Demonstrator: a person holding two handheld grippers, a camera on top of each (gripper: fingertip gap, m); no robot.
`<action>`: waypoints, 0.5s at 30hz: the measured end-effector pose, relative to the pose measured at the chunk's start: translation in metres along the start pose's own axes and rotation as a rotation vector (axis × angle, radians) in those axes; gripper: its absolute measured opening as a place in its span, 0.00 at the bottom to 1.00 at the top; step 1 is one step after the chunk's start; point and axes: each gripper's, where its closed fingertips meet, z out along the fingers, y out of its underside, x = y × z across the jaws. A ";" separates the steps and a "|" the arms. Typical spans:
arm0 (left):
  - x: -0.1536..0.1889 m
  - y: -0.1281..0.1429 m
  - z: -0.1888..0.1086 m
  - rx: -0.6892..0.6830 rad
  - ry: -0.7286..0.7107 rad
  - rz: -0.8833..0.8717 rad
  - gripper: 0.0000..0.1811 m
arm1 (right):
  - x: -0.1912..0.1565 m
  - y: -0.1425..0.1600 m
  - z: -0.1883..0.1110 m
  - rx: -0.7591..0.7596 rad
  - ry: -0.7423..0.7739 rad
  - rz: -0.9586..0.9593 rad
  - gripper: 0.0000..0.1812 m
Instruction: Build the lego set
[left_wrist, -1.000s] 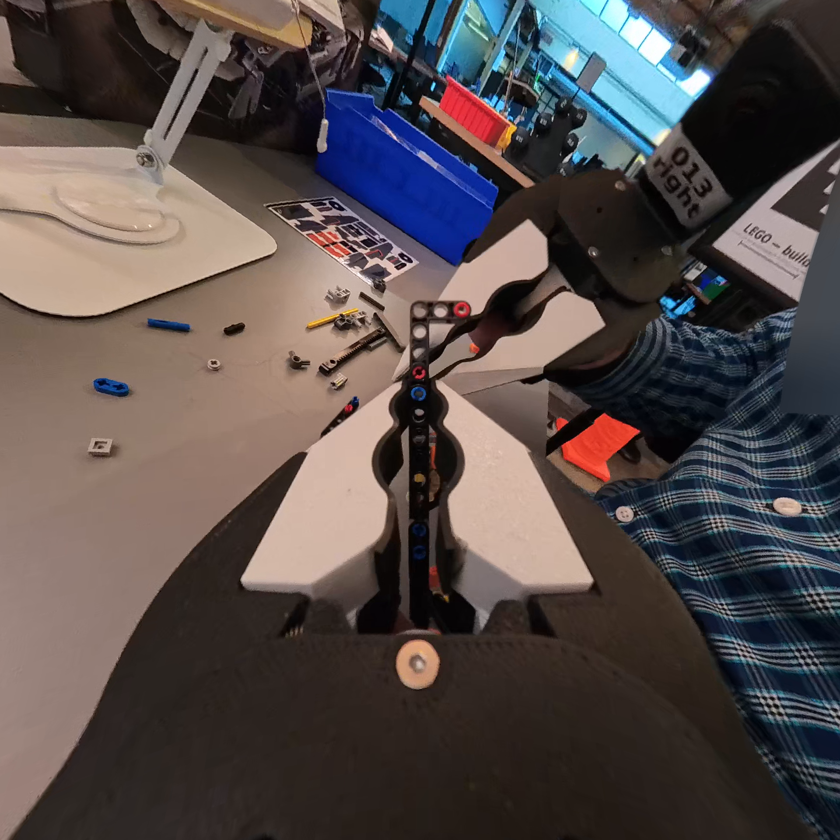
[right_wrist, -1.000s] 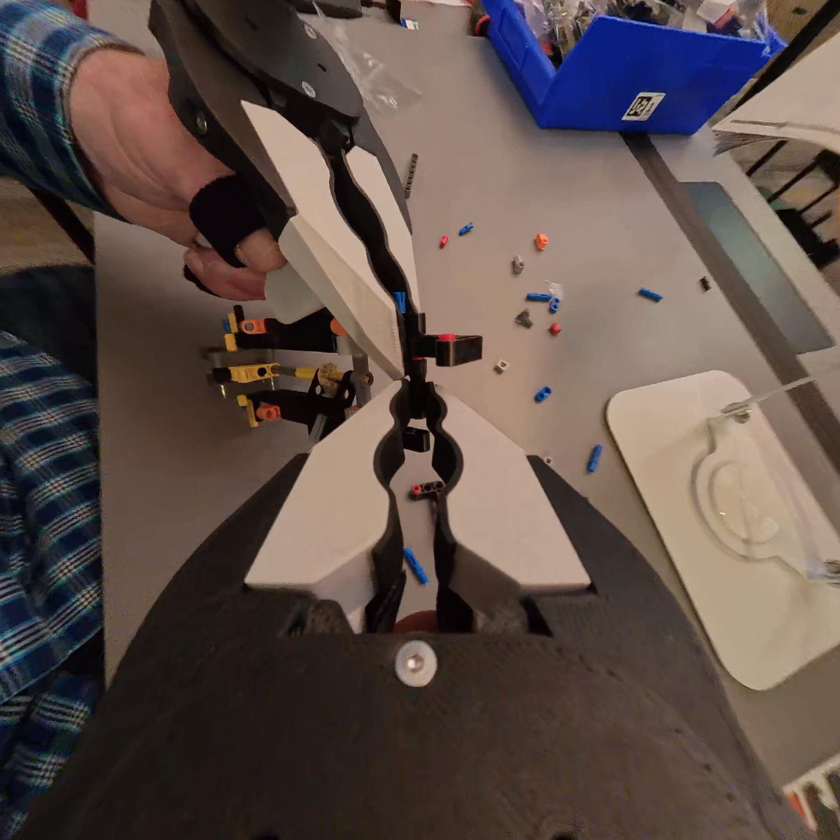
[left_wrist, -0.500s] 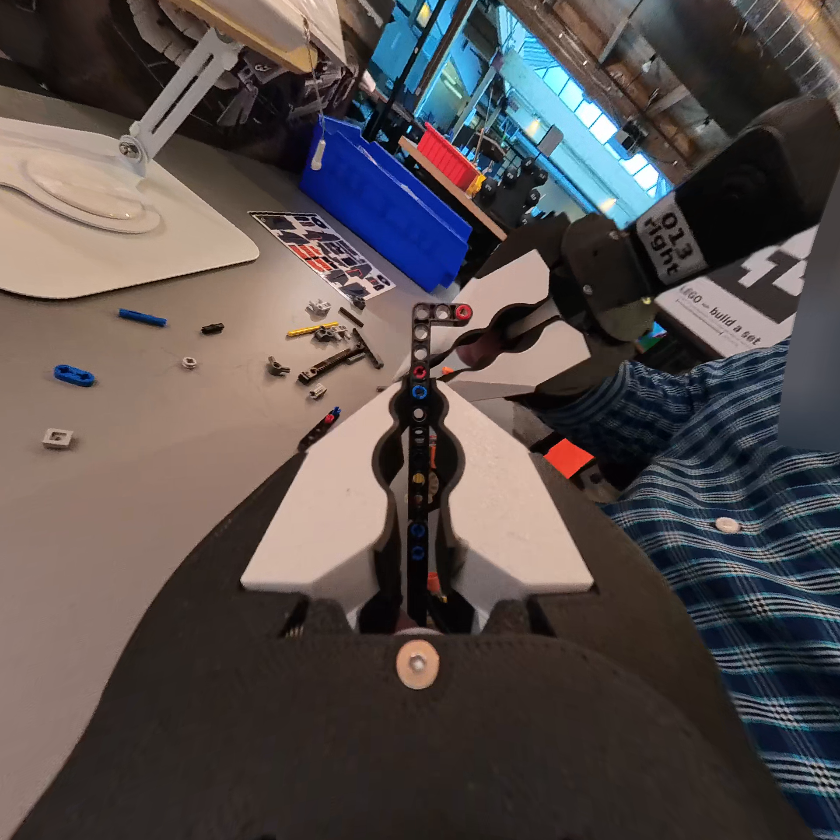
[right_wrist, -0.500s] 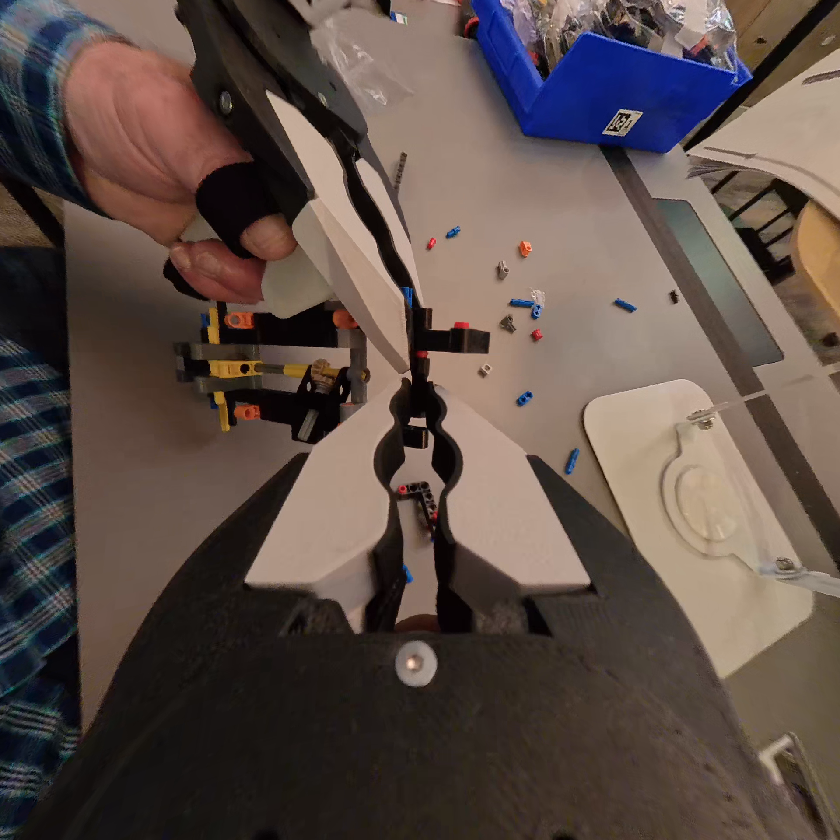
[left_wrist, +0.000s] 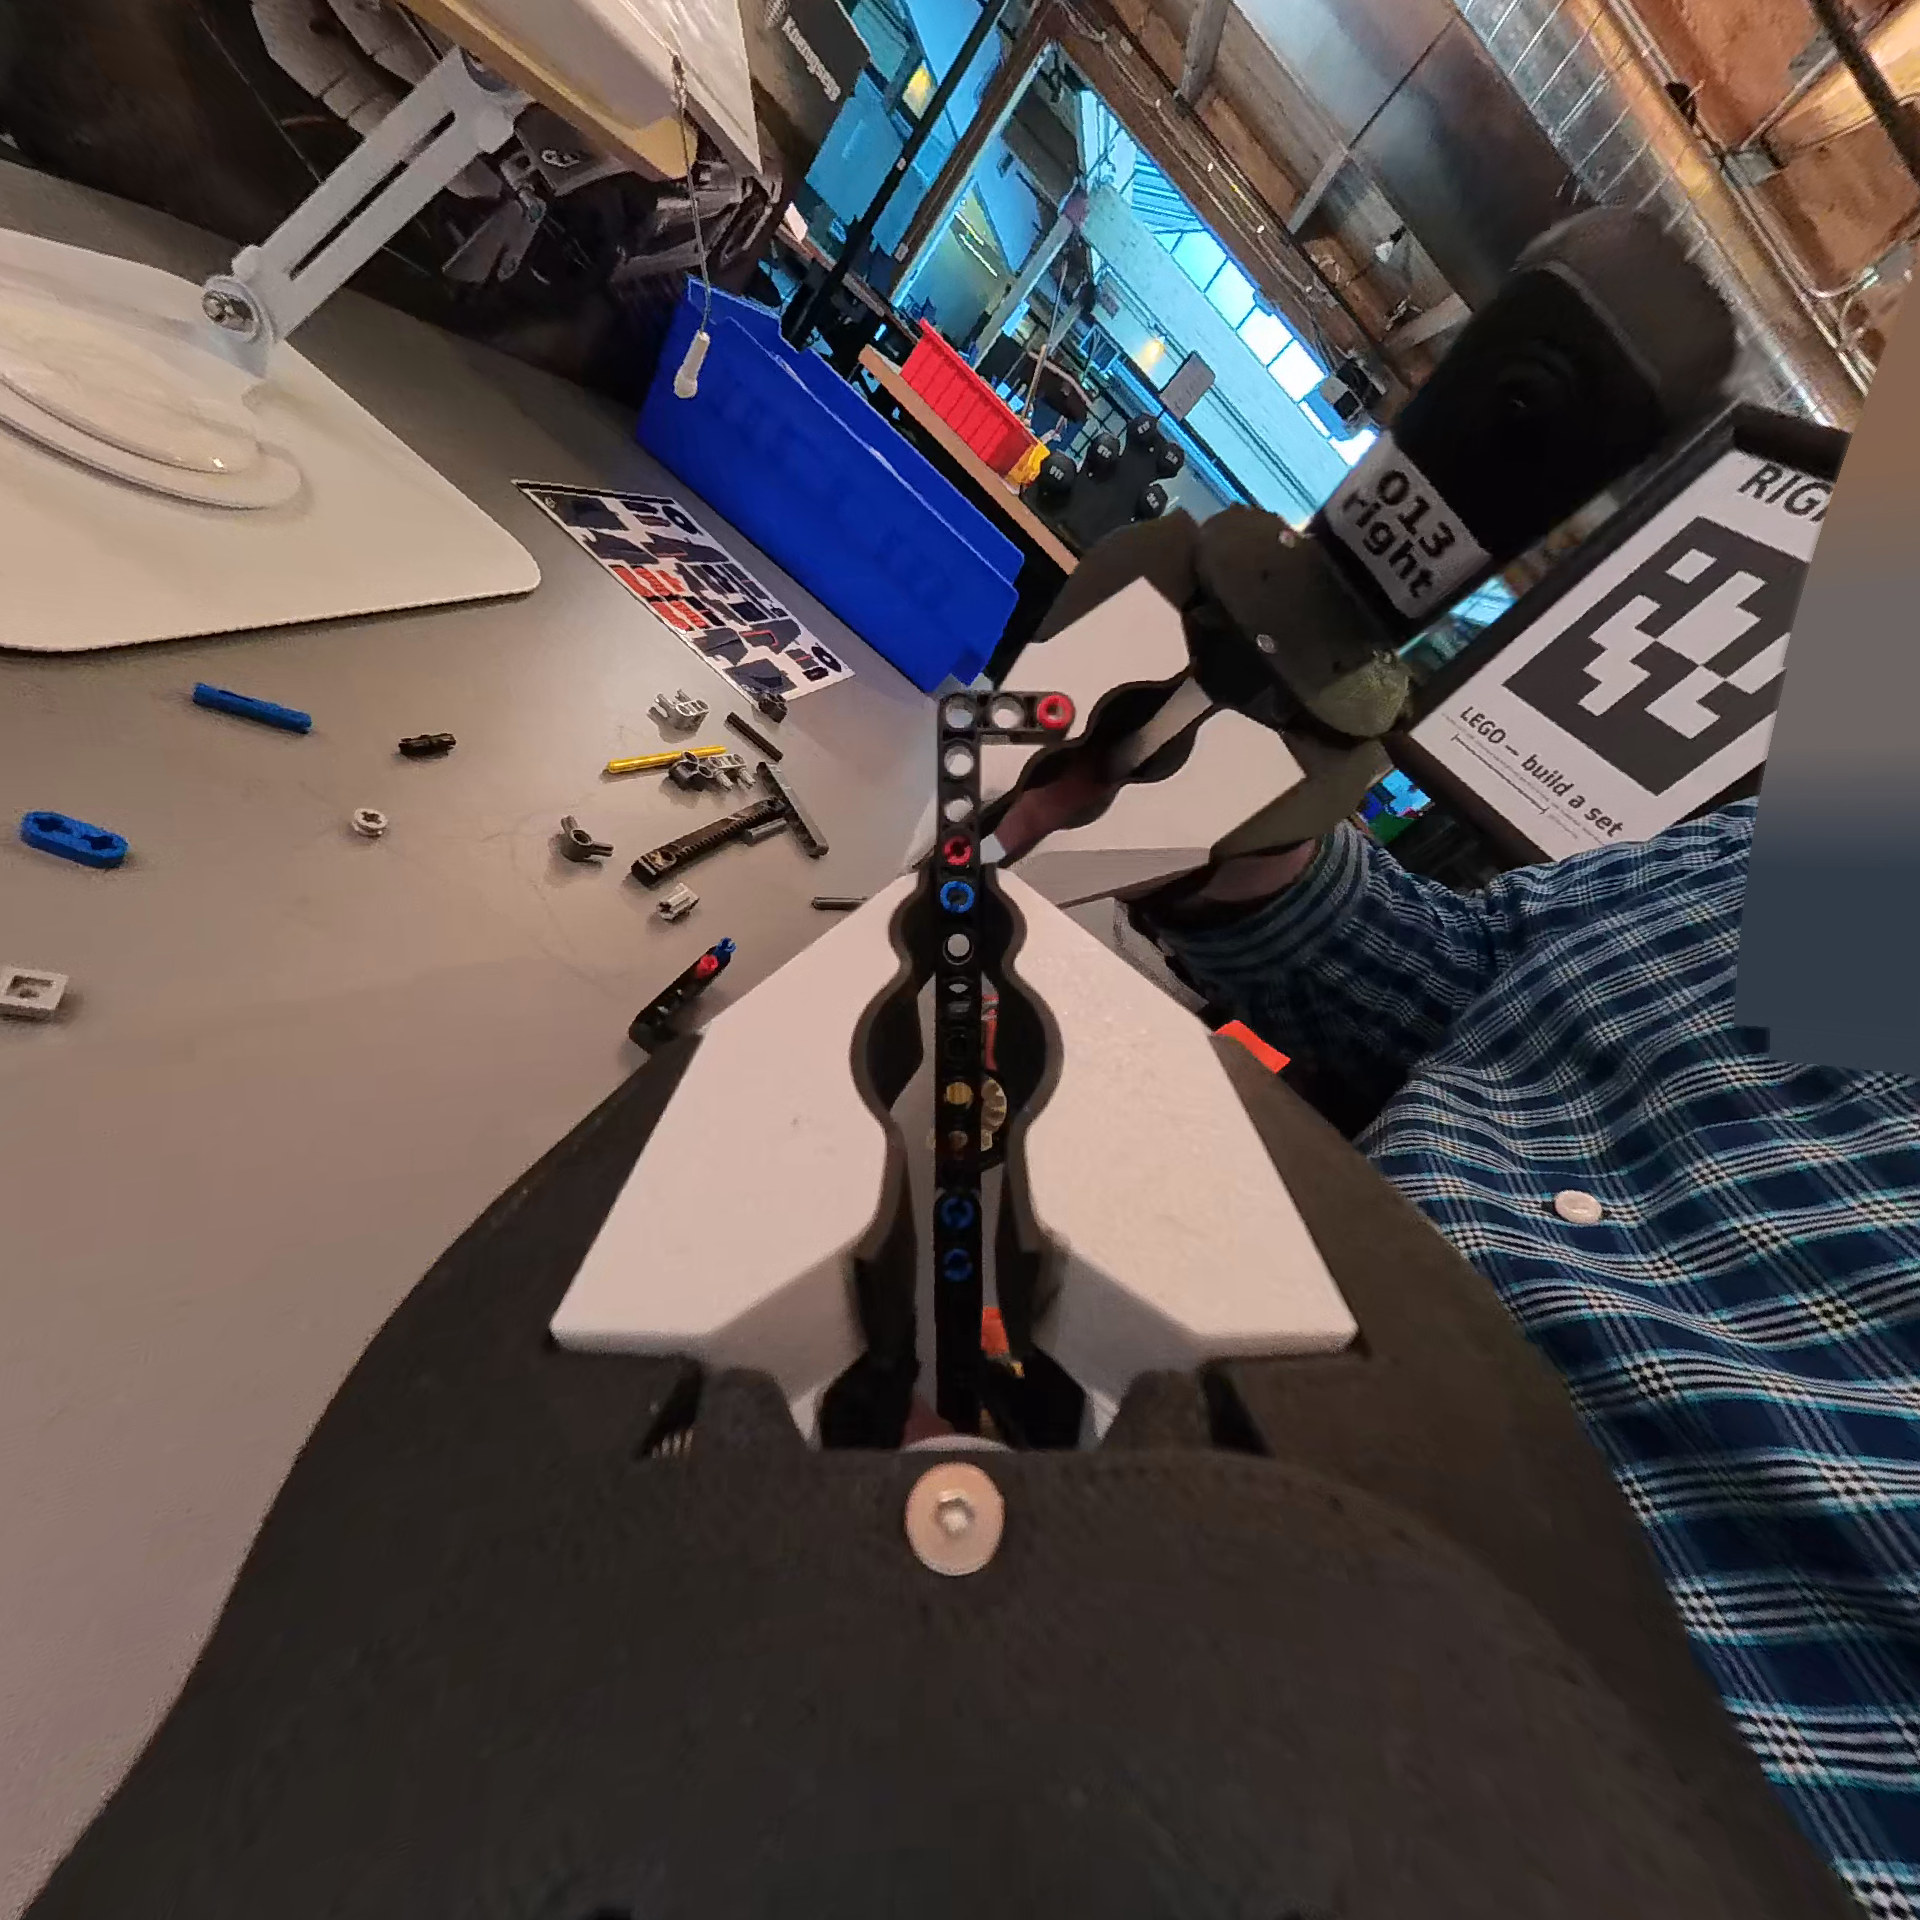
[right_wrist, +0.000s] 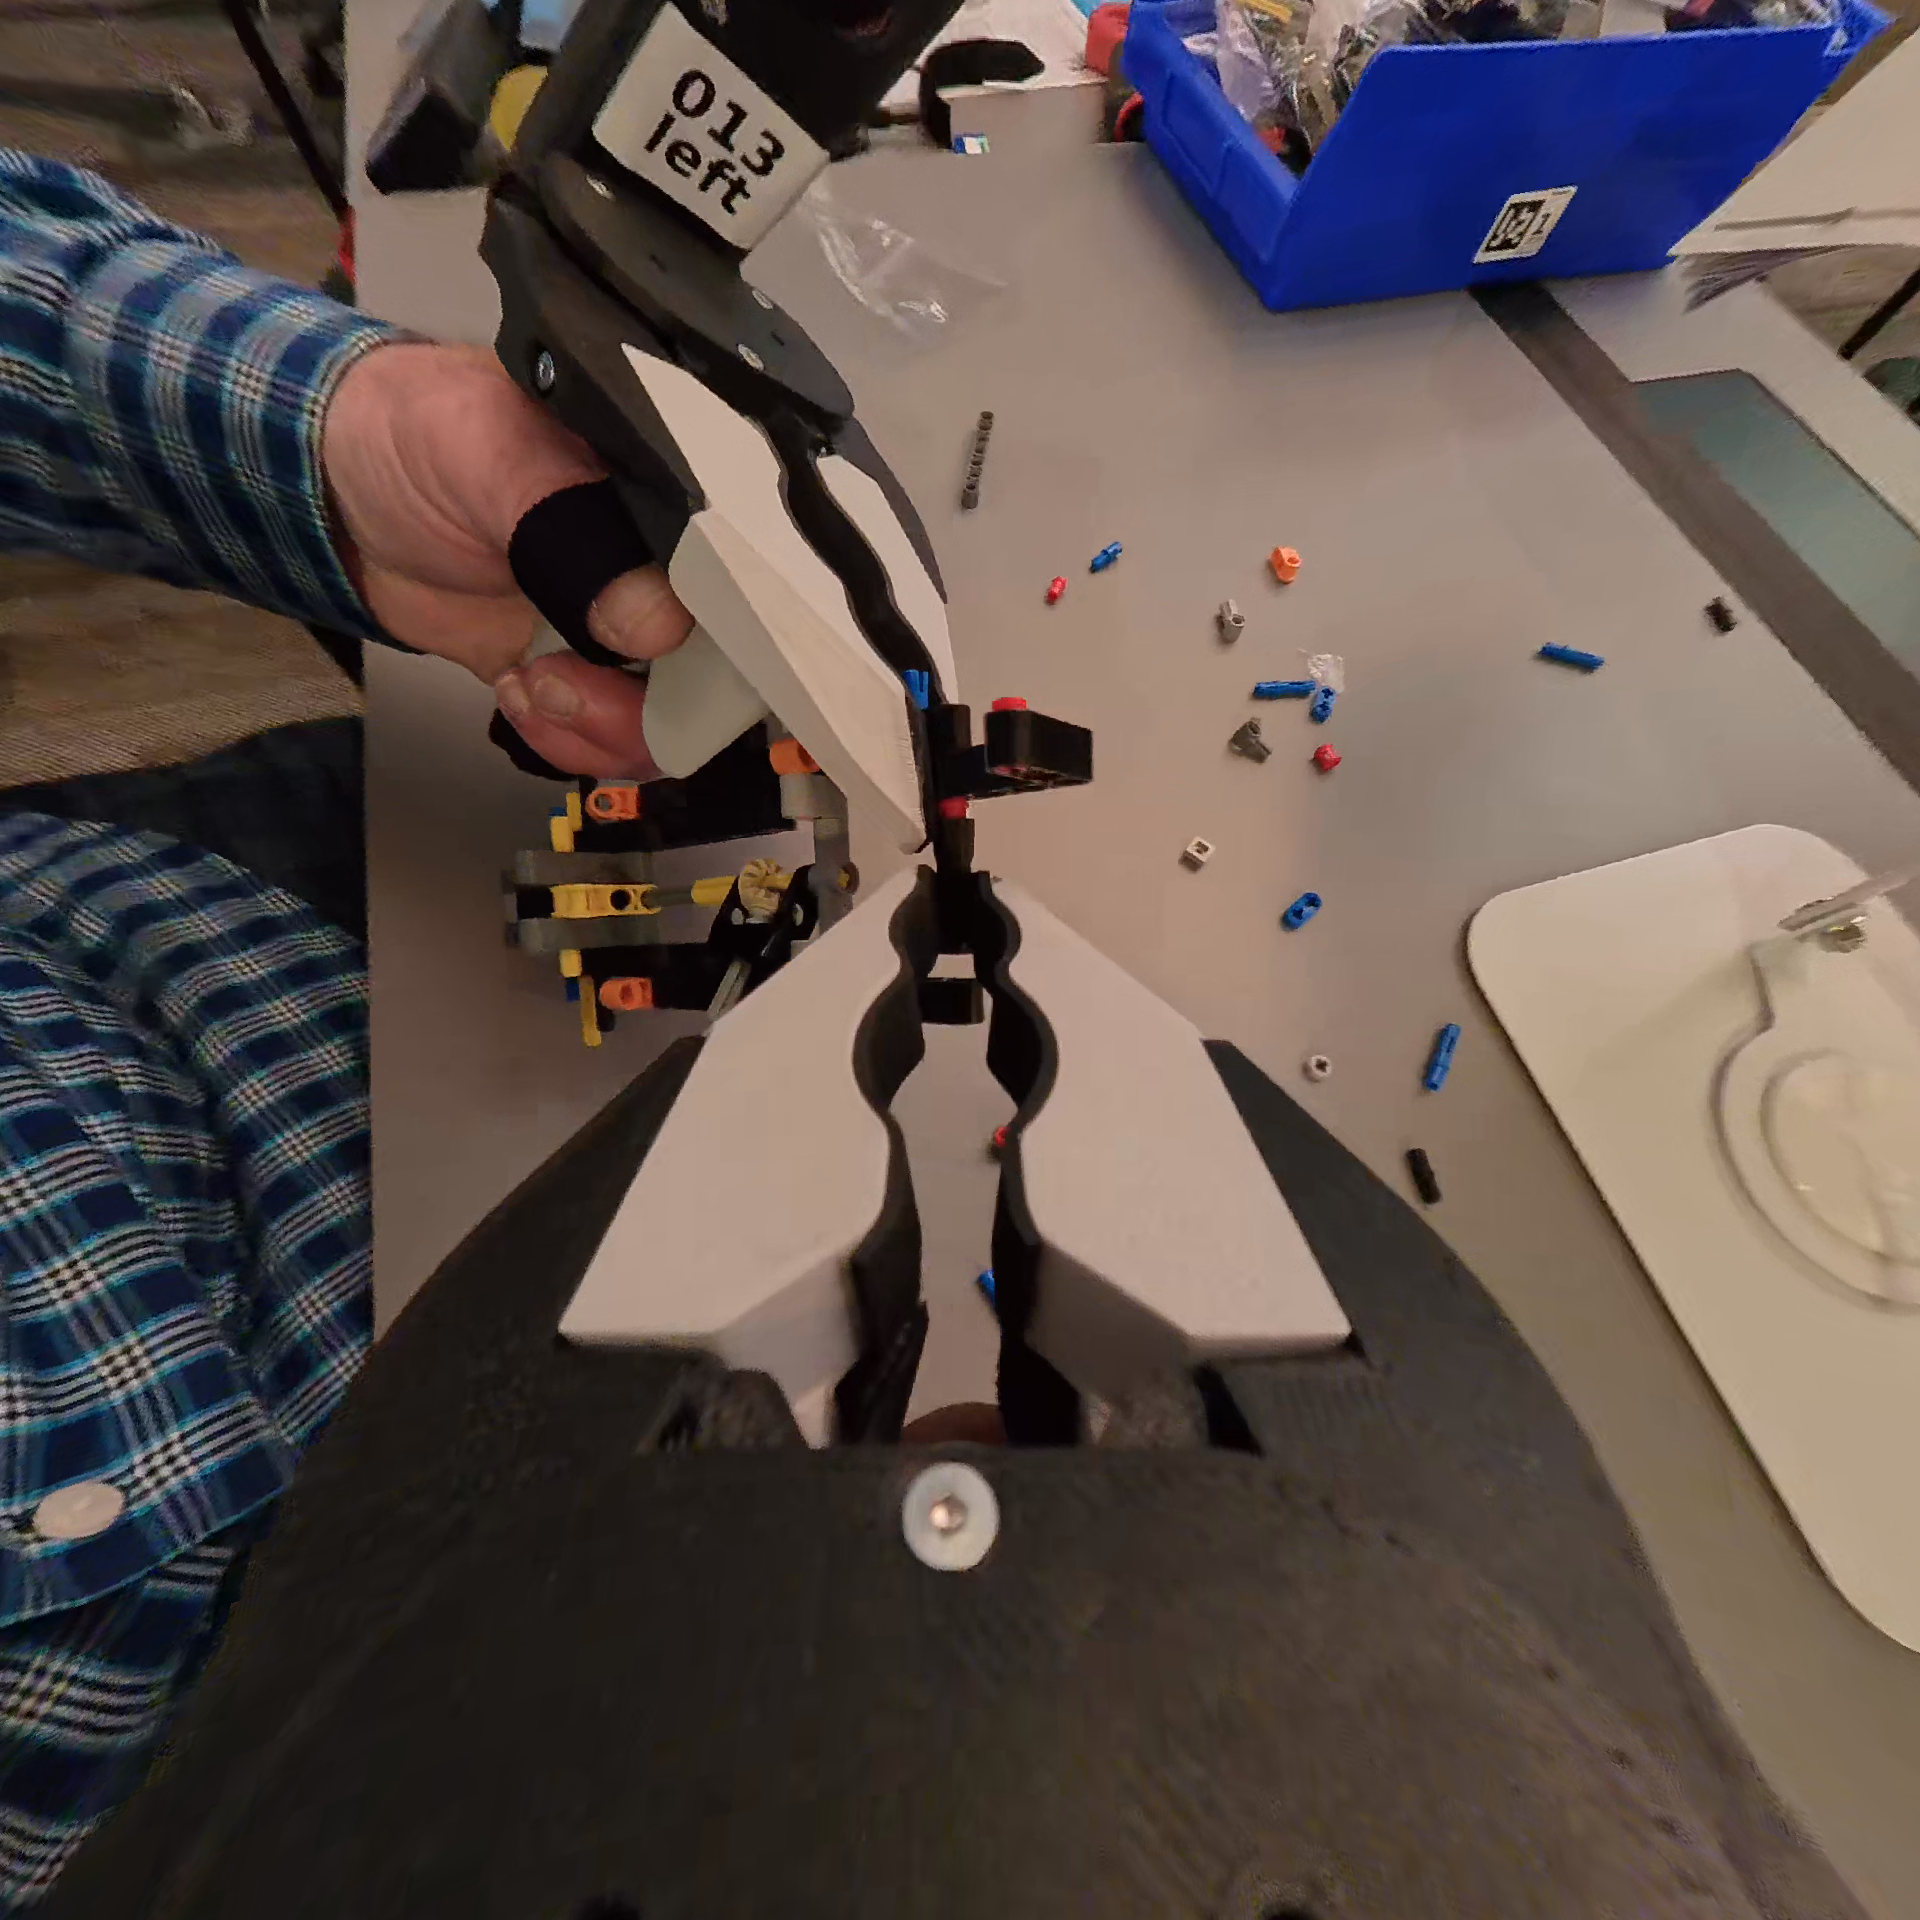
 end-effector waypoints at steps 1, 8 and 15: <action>0.000 0.000 0.000 0.001 0.000 0.002 0.03 | 0.000 0.000 0.000 0.005 -0.010 0.011 0.02; 0.001 0.001 0.001 0.006 0.018 -0.015 0.03 | -0.002 0.001 -0.002 0.008 -0.007 -0.005 0.02; 0.006 -0.001 0.001 0.012 0.059 -0.033 0.03 | -0.003 -0.003 -0.006 0.023 -0.025 -0.041 0.02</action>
